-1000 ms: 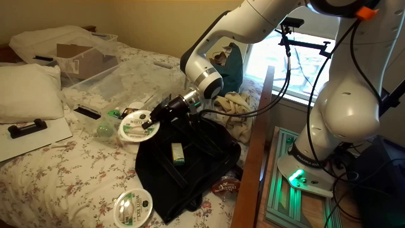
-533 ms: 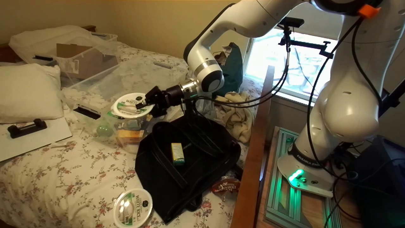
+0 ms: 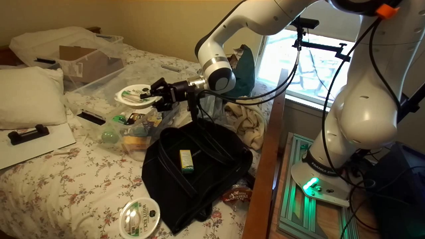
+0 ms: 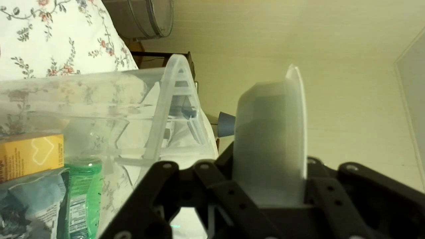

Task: Move the object on the bed

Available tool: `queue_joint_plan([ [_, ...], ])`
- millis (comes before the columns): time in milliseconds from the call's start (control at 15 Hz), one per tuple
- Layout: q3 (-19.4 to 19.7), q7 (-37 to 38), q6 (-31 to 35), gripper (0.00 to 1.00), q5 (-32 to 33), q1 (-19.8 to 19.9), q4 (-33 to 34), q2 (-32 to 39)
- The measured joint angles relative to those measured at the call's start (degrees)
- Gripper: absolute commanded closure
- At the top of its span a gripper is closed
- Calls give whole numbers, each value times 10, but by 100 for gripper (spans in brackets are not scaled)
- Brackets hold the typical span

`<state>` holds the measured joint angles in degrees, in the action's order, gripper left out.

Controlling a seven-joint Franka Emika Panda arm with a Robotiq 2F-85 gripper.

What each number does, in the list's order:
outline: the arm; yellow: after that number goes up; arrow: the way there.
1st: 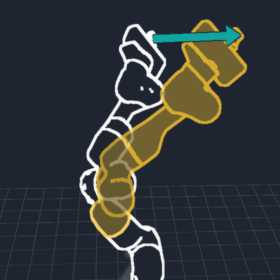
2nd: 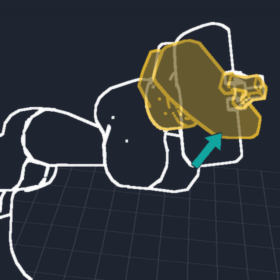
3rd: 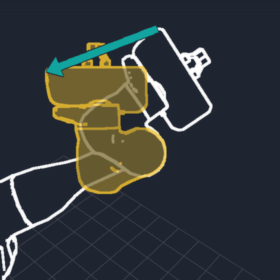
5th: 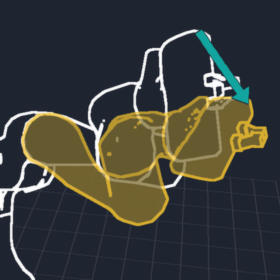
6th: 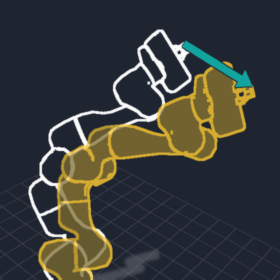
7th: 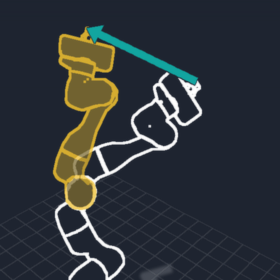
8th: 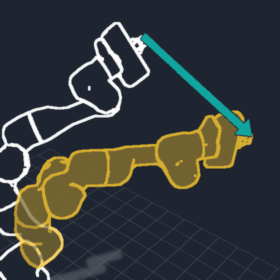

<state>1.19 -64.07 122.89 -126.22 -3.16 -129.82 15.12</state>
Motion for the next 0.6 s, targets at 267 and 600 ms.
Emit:
queue_joint_plan([
  [267, 1, 22, 56, 38, -8, 0, 15, -7],
  [600, 1, 48, 106, 3, -9, -1, 35, -12],
])
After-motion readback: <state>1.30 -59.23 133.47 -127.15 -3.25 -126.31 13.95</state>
